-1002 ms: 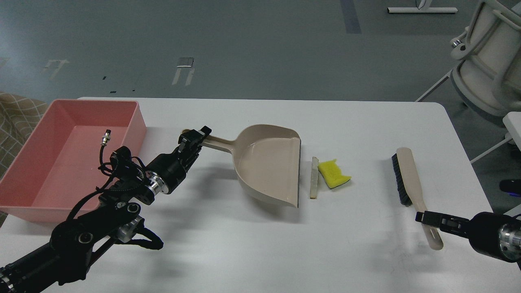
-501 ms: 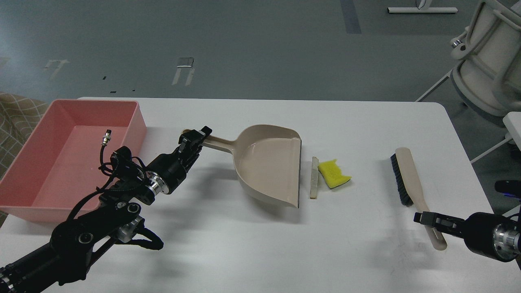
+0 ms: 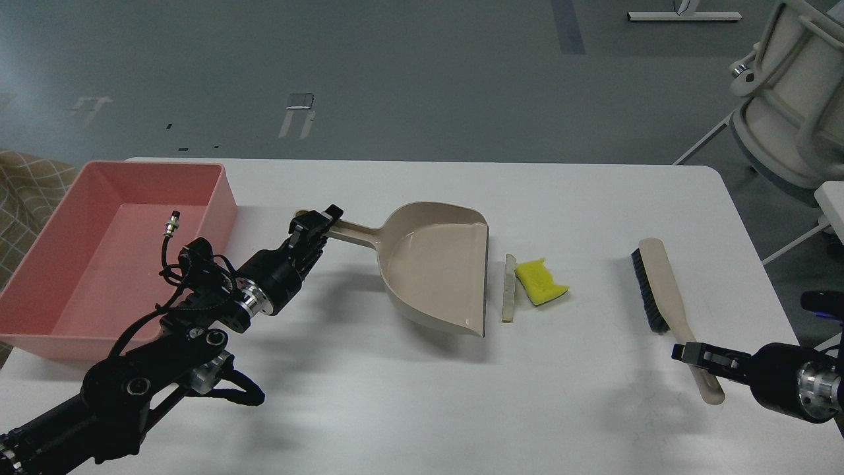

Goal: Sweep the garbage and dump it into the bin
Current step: 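Grasp the brush with the right gripper and lift it toward the dustpan, then sweep the sponge and stick into the dustpan with the brush, then set the brush down on the table and release it with the right gripper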

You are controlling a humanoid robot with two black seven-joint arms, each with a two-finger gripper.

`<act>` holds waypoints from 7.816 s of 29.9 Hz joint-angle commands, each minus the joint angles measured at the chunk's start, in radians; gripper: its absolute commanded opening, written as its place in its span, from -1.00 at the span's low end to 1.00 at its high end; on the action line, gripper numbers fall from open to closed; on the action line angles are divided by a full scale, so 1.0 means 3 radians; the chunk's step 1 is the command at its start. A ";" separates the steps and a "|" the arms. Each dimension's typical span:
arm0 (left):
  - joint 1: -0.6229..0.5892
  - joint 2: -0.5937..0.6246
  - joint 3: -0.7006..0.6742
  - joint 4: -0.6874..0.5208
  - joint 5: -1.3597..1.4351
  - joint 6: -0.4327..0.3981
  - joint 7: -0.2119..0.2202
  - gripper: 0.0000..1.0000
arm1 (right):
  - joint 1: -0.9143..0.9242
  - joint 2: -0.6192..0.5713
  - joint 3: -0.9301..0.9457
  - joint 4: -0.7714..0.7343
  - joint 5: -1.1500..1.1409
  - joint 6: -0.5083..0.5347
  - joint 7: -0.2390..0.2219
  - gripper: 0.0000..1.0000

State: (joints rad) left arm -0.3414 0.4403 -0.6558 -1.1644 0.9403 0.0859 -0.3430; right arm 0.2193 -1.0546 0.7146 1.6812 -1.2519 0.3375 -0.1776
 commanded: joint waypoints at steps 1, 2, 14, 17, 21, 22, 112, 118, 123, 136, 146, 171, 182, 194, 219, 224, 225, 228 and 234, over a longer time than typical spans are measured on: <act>-0.0002 0.0000 0.0003 0.0000 0.0000 0.0005 0.0003 -1.00 | 0.0000 0.0013 0.0006 0.0010 0.0006 0.0000 0.0009 -1.00; 0.0003 0.0000 0.0003 0.0000 0.0000 0.0005 0.0003 -1.00 | 0.0000 0.0023 0.0011 0.0020 0.0006 0.0000 0.0014 -1.00; 0.0049 -0.0005 0.0003 0.0016 -0.0005 0.0010 0.0003 -1.00 | 0.0011 0.0293 0.0082 0.0056 0.0011 0.0122 0.0009 -1.00; 0.0069 -0.0020 0.0003 0.0016 -0.0005 0.0015 0.0003 -1.00 | 0.0031 0.0335 0.0103 0.0082 0.0006 0.0357 0.0004 -1.00; 0.0069 -0.0051 0.0003 0.0087 -0.0005 0.0015 -0.0012 -1.00 | 0.0159 0.0529 0.0067 0.0072 0.0006 0.0504 -0.0067 -1.00; 0.0069 -0.0056 0.0003 0.0128 -0.0005 0.0015 -0.0023 -1.00 | 0.0164 0.0605 0.0067 0.0067 0.0006 0.0504 -0.0139 -1.00; 0.0172 -0.0276 -0.0043 0.0256 -0.0031 0.0097 -0.0196 -1.00 | 0.0455 0.1465 0.0563 0.0108 0.0553 0.0504 -0.0635 -1.00; 0.0146 -0.0358 -0.0069 0.0256 -0.0036 0.0097 -0.0202 -1.00 | 0.0450 0.0934 0.0696 0.0021 0.0573 0.0504 -0.0640 -1.00; 0.0115 -0.0455 -0.0074 0.0251 -0.0051 0.0097 -0.0202 -1.00 | 0.0159 0.0555 0.0701 0.0031 0.0573 0.0504 -0.0625 -1.00; -0.0033 -0.0435 -0.0135 0.0251 -0.0342 0.0092 -0.0202 -1.00 | -0.0087 -0.0145 0.0671 0.0072 0.0568 0.0504 -0.0599 -1.00; -0.0038 -0.0430 -0.0161 0.0246 -0.0343 0.0092 -0.0196 -1.00 | -0.0112 -0.0049 0.0589 0.0067 0.0538 0.0504 -0.0594 -1.00; -0.0038 -0.0368 -0.0207 0.0246 -0.0348 0.0092 -0.0196 -1.00 | -0.0092 -0.0059 0.0619 0.0077 0.0548 0.0504 -0.0594 0.17; -0.0043 -0.0379 -0.0207 0.0246 -0.0342 0.0087 -0.0191 -1.00 | -0.0092 -0.0054 0.0619 0.0072 0.0548 0.0504 -0.0599 0.80; -0.0094 -0.0368 -0.0207 0.0251 -0.0348 0.0082 -0.0186 -1.00 | -0.0102 -0.0049 0.0619 0.0046 0.0543 0.0504 -0.0605 1.00; -0.0079 -0.0338 -0.0207 0.0251 -0.0348 0.0082 -0.0191 -1.00 | -0.0102 -0.0044 0.0614 0.0061 0.0548 0.0504 -0.0610 0.77; -0.0084 -0.0338 -0.0207 0.0251 -0.0363 0.0077 -0.0191 -1.00 | -0.0107 -0.0059 0.0599 0.0061 0.0553 0.0504 -0.0615 0.96; -0.0084 -0.0338 -0.0207 0.0251 -0.0373 0.0077 -0.0191 -1.00 | -0.0107 -0.0064 0.0599 0.0061 0.0553 0.0504 -0.0615 0.97; -0.0089 -0.0338 -0.0207 0.0246 -0.0388 0.0077 -0.0191 -1.00 | -0.0107 -0.0074 0.0614 0.0067 0.0553 0.0504 -0.0615 0.99; -0.0094 -0.0338 -0.0212 0.0246 -0.0394 0.0072 -0.0191 -1.00 | -0.0025 -0.0049 0.0905 0.0051 0.0578 0.0504 -0.0615 1.00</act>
State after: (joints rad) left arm -0.3693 0.3390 -0.7179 -1.0899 0.8223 0.1086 -0.4003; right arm 0.2024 -1.0764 0.9299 1.6995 -1.0806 0.4887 -0.3620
